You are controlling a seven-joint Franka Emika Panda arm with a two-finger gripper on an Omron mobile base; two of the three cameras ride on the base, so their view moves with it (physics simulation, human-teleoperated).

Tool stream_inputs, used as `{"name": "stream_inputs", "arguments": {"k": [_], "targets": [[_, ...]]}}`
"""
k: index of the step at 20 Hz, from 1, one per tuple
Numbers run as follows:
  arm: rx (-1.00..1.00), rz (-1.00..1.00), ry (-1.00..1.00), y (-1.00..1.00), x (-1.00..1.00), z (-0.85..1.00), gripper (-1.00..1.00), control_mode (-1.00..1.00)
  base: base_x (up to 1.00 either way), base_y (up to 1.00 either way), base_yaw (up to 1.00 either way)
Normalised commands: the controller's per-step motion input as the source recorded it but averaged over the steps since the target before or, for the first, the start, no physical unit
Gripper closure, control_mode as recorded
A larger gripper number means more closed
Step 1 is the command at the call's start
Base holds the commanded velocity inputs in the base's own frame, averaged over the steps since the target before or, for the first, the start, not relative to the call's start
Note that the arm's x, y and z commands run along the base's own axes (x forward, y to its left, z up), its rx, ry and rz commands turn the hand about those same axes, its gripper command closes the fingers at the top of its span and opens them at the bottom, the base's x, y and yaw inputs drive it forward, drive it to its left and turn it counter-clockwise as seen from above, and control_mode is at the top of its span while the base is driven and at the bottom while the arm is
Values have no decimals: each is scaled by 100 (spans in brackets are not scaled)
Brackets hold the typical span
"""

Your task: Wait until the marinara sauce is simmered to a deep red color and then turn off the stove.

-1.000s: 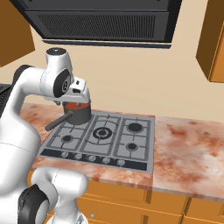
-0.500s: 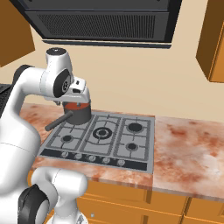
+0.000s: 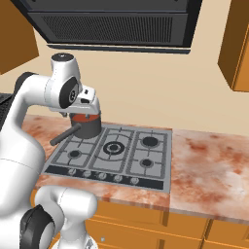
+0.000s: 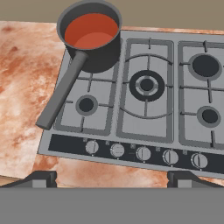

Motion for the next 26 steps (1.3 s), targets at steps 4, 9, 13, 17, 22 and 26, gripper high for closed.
{"name": "stream_inputs", "arguments": {"k": [4, 9, 13, 17, 22, 26], "targets": [[0, 0, 0, 0, 0, 0, -100, -100, 0, 0, 0], [0, 0, 0, 0, 0, 0, -100, -100, 0, 0, 0], [0, 0, 0, 0, 0, 0, -100, -100, 0, 0, 0], [0, 0, 0, 0, 0, 0, -100, -100, 0, 0, 0], [0, 0, 0, 0, 0, 0, -100, -100, 0, 0, 0], [0, 0, 0, 0, 0, 0, -100, -100, 0, 0, 0]]}}
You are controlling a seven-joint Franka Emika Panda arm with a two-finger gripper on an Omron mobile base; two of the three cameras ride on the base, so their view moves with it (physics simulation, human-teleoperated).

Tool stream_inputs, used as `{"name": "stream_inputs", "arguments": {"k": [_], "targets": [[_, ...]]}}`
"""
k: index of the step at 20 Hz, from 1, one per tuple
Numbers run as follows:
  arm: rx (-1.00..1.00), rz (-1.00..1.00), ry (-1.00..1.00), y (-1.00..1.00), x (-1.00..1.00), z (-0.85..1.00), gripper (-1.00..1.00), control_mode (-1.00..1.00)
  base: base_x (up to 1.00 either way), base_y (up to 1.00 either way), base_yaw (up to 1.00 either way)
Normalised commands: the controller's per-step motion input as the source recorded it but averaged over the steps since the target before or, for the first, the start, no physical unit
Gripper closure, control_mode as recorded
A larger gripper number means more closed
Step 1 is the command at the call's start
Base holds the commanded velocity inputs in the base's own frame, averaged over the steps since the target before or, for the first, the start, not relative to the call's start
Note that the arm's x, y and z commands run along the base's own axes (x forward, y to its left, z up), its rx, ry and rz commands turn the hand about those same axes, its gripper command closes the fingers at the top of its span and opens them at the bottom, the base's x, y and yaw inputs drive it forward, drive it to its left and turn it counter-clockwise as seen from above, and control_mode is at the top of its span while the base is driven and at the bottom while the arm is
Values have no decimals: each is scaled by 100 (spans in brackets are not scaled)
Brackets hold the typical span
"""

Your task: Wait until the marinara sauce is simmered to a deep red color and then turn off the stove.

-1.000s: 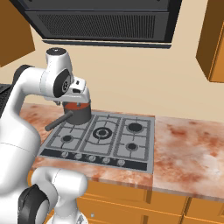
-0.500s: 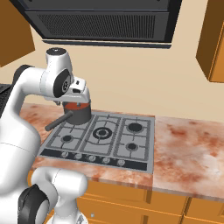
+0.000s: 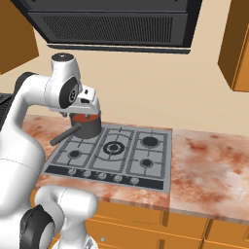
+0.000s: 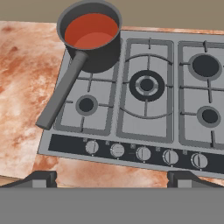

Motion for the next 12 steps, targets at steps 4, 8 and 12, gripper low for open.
{"name": "stream_inputs", "arguments": {"k": [4, 8, 12], "targets": [[0, 0, 0, 0, 0, 0, -100, -100, 0, 0, 0], [0, 7, -2, 0, 0, -12, -100, -100, 0, 0, 0], [0, 16, -5, 0, -5, -23, -100, -100, 0, 0, 0]]}}
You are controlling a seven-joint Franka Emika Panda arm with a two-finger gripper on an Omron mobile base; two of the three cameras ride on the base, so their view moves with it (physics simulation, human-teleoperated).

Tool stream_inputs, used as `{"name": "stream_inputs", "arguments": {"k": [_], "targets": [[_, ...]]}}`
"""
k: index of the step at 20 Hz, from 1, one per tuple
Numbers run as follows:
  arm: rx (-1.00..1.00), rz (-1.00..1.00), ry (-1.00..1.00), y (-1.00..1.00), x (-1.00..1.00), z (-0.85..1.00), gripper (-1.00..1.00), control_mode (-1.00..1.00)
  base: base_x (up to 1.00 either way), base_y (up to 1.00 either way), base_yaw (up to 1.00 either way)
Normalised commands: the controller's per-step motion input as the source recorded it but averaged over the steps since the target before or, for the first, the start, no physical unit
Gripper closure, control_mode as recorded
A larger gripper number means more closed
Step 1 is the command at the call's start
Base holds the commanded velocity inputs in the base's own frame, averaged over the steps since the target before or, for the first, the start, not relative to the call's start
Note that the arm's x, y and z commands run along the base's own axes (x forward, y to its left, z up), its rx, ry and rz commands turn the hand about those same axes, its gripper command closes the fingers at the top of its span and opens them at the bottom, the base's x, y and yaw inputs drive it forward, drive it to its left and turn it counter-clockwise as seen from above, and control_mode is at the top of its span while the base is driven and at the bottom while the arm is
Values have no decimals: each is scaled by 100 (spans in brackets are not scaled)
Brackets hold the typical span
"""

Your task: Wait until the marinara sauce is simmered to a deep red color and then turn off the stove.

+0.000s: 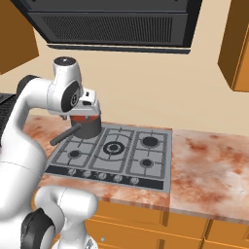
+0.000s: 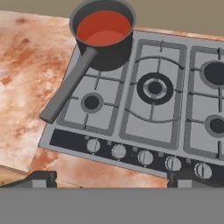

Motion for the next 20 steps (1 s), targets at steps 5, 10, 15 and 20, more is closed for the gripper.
{"name": "stream_inputs", "arguments": {"k": [5, 10, 15, 20], "targets": [[-4, 25, -1, 0, -9, -41, -100, -100, 0, 0, 0], [-11, 27, 0, 0, -6, -52, -100, -100, 0, 0, 0], [-14, 28, 0, 0, -4, -63, -100, -100, 0, 0, 0], [-14, 28, 0, 0, 0, -63, -100, -100, 0, 0, 0]]}}
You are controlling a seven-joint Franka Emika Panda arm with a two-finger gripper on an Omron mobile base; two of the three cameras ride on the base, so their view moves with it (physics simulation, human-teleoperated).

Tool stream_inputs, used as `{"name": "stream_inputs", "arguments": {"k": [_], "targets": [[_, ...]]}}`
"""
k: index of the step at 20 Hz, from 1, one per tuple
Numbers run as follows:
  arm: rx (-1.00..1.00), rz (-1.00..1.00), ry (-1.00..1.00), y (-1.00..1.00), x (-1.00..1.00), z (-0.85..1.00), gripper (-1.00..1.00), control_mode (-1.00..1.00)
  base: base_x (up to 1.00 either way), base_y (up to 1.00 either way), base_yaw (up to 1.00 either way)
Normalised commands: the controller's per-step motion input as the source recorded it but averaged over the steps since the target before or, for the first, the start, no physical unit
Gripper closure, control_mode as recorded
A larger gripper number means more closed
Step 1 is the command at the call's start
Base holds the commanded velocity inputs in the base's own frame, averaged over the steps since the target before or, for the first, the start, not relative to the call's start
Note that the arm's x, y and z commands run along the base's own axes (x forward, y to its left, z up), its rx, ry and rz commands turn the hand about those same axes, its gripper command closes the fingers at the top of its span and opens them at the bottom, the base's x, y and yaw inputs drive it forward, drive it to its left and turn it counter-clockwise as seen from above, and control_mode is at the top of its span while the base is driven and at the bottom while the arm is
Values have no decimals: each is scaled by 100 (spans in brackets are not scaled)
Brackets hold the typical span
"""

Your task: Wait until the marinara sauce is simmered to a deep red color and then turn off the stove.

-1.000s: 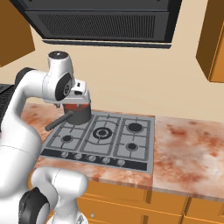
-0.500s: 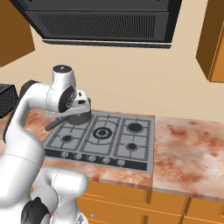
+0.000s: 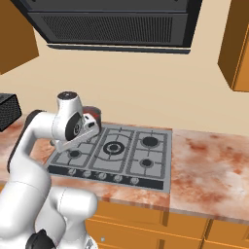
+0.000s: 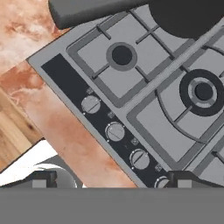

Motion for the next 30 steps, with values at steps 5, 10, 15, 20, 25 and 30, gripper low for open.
{"name": "stream_inputs", "arguments": {"k": [5, 10, 15, 20, 25, 30], "targets": [[-11, 28, 0, 0, 0, -53, -100, -100, 0, 0, 0], [-6, 27, 0, 0, 0, -41, -100, -100, 0, 0, 0], [-1, 11, -1, -1, 4, -13, -100, -100, 0, 0, 0], [0, 0, 0, 0, 11, -7, -100, -100, 0, 0, 0], [-1, 0, 1, 0, 15, -22, -100, -100, 0, 0, 0], [-4, 0, 5, 0, 18, -29, -100, -100, 0, 0, 0]]}}
